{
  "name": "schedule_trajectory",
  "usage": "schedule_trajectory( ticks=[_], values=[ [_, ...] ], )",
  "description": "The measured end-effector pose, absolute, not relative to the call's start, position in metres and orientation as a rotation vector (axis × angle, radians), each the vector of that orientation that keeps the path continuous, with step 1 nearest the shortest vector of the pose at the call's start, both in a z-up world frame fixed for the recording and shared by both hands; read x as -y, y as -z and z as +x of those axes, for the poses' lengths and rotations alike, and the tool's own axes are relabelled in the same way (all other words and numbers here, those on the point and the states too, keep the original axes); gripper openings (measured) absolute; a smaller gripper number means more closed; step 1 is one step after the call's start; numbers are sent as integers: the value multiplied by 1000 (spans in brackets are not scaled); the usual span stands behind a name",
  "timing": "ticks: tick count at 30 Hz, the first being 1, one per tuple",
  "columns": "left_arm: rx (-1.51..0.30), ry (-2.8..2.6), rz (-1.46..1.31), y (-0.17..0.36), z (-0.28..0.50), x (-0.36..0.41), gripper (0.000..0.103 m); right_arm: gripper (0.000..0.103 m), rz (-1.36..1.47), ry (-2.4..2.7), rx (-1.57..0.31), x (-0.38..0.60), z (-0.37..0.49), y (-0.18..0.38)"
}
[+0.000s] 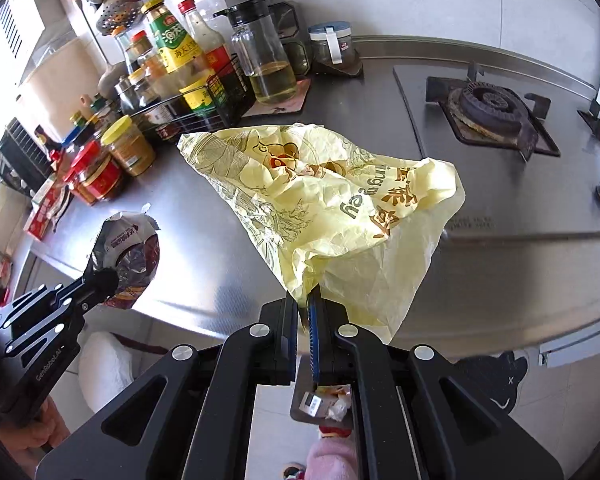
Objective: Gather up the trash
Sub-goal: 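Carry both bags down over the floor bin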
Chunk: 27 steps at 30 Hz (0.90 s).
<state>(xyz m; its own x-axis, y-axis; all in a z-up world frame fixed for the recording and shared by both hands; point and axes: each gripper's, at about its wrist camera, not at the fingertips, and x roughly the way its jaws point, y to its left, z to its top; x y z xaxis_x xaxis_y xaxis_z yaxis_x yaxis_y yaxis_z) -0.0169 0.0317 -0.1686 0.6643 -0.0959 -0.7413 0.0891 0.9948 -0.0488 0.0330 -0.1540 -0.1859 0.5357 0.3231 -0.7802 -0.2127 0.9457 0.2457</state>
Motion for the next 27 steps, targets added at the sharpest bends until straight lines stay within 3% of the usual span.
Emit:
schedule_trajectory(
  ticks=[13,27],
  values=[
    [-972,163,-17,237,-129,-2,8,6,139,-290,-1086,182,-85,253],
    [-1201,178,-34,388,-116,15,8,6,231,-249,-1412,193,-69,412]
  ],
)
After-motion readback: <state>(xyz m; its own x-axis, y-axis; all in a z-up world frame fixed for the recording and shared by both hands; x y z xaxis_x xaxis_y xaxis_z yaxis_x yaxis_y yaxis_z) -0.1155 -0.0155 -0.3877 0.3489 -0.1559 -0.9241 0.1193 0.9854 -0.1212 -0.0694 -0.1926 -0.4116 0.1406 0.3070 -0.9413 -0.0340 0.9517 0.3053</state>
